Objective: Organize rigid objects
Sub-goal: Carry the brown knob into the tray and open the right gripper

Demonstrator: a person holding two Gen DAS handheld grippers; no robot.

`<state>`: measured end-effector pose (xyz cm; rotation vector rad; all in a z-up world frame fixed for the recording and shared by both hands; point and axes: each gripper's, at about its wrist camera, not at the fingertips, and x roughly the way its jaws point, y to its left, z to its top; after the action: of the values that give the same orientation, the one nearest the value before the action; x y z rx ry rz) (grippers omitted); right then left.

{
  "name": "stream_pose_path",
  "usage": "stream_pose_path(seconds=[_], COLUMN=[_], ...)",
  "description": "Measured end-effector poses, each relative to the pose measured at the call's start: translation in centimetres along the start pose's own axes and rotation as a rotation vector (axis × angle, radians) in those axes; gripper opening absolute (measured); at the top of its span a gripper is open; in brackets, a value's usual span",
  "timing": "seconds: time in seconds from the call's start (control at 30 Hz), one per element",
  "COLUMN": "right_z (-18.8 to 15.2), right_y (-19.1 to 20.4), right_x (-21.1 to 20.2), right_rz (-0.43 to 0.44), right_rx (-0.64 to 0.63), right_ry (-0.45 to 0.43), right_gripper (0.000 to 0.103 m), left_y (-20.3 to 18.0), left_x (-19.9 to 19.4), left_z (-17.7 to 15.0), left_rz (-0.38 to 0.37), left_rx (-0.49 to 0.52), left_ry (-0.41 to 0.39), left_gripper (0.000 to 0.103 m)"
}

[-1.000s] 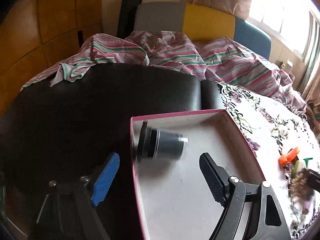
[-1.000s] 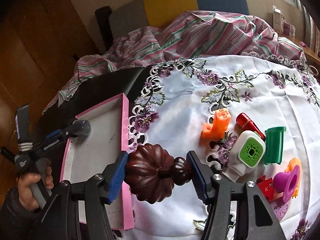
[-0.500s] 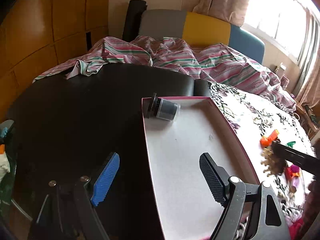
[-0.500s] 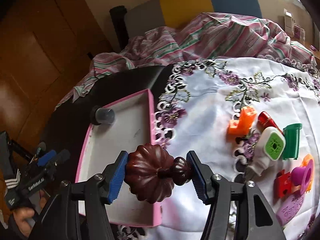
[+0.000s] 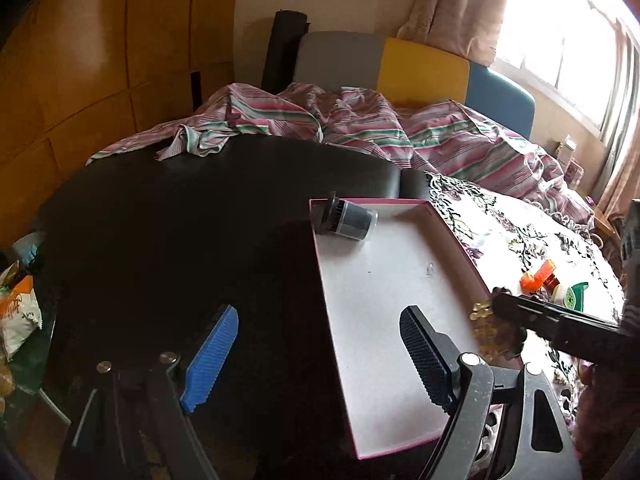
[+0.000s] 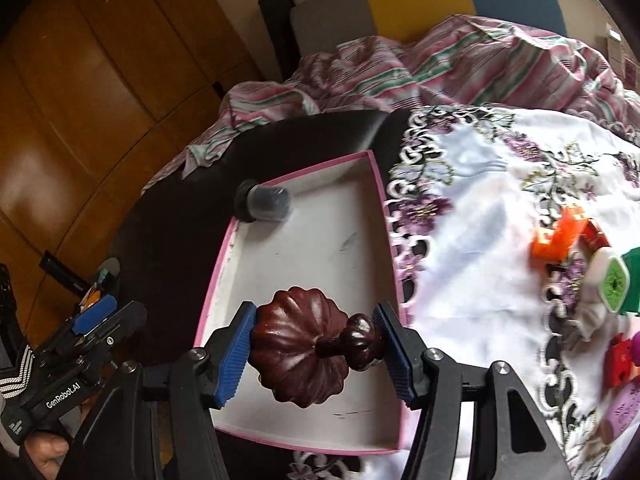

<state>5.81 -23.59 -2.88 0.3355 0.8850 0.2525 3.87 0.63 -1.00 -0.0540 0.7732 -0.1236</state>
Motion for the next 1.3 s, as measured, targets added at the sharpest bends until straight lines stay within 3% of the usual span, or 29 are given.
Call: stream_pose_path(seconds=[0.77,1.3], right_z=[0.6,3.1], right_y=[5.2,5.2], right_x=[4.8,8.3], right_rz=[0.063,0.053], right_rx=[-0.075,-0.007], right_ry=[0.078,0.088], right_gripper=[0.06,0.06], left_y=[2.3,3.9], left_x=[-0.4,0.7], left_z=[-1.1,-1.5], left_rz=[0.007,0.023], left_rx=[-0.044,-0.084], left_ry=[0.024,0.044], left_gripper=[0.084,0.084])
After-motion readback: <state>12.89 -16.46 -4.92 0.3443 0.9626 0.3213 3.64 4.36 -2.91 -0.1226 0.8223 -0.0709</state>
